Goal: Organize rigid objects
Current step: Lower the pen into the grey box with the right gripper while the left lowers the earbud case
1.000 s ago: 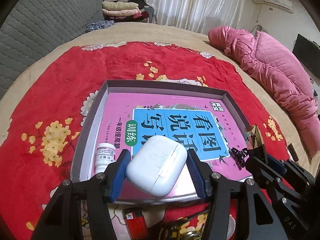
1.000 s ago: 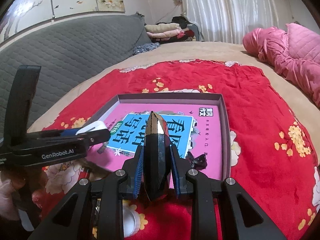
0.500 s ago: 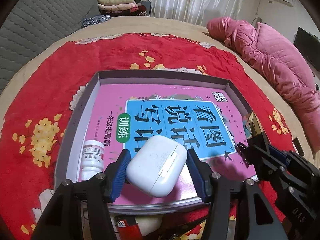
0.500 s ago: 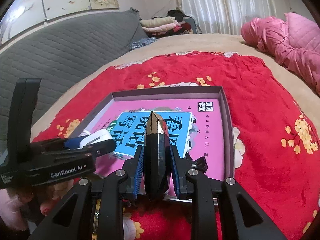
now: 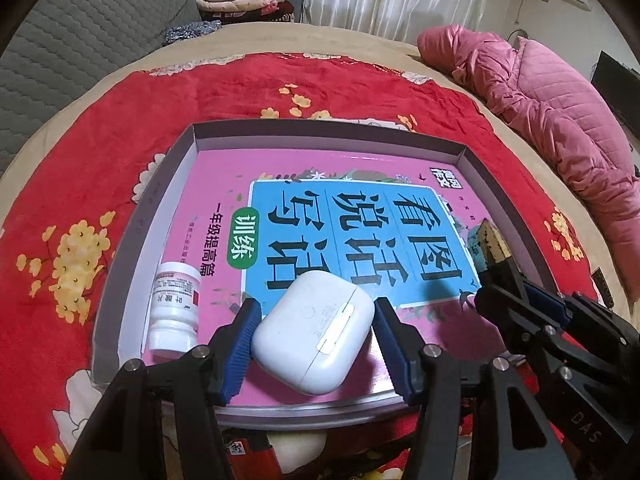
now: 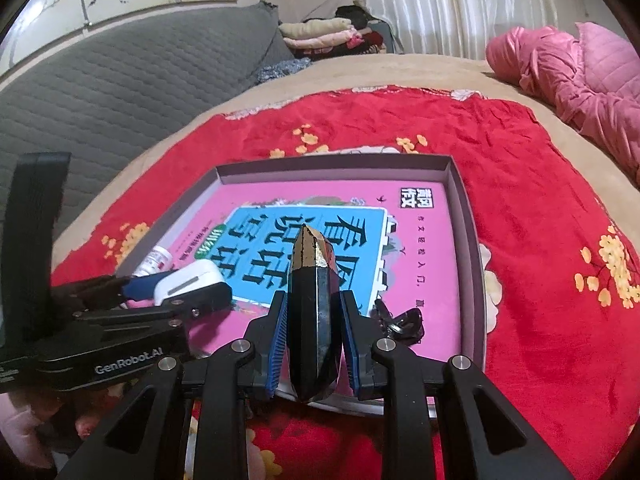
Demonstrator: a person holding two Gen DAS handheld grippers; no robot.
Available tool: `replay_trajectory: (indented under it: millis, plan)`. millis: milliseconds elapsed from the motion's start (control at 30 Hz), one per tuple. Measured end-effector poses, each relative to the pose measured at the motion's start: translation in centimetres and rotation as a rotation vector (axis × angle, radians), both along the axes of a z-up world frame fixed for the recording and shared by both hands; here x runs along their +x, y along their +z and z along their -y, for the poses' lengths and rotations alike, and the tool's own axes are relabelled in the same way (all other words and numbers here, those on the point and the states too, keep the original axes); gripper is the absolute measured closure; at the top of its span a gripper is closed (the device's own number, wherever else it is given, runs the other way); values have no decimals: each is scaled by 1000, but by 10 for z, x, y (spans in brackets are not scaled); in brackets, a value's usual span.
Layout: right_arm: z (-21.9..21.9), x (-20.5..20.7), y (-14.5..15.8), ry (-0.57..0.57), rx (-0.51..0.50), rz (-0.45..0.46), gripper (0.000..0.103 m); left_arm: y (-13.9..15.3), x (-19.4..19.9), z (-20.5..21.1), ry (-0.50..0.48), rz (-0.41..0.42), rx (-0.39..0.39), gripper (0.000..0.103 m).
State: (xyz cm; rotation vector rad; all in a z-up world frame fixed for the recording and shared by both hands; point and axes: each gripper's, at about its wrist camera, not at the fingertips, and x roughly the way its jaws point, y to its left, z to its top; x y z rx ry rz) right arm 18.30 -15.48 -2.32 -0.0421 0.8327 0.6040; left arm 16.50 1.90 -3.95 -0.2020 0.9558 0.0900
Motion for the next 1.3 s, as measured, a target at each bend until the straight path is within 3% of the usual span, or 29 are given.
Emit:
replay_trajectory:
  millis: [333, 700, 967, 1300]
  plan:
    - [-1, 8, -14, -21, -102, -56, 77, -2, 1, 6, -14, 8, 33, 46]
    - [1, 8, -14, -22, -91, -58, 77, -3, 5, 5, -3, 8, 39, 46]
    - [1, 8, -14, -22, -88, -62, 77, -4, 8, 11, -1, -6, 90, 45]
    - [-1, 8, -15, -15, -82, -69, 77, -3, 7, 6, 3, -12, 51, 45]
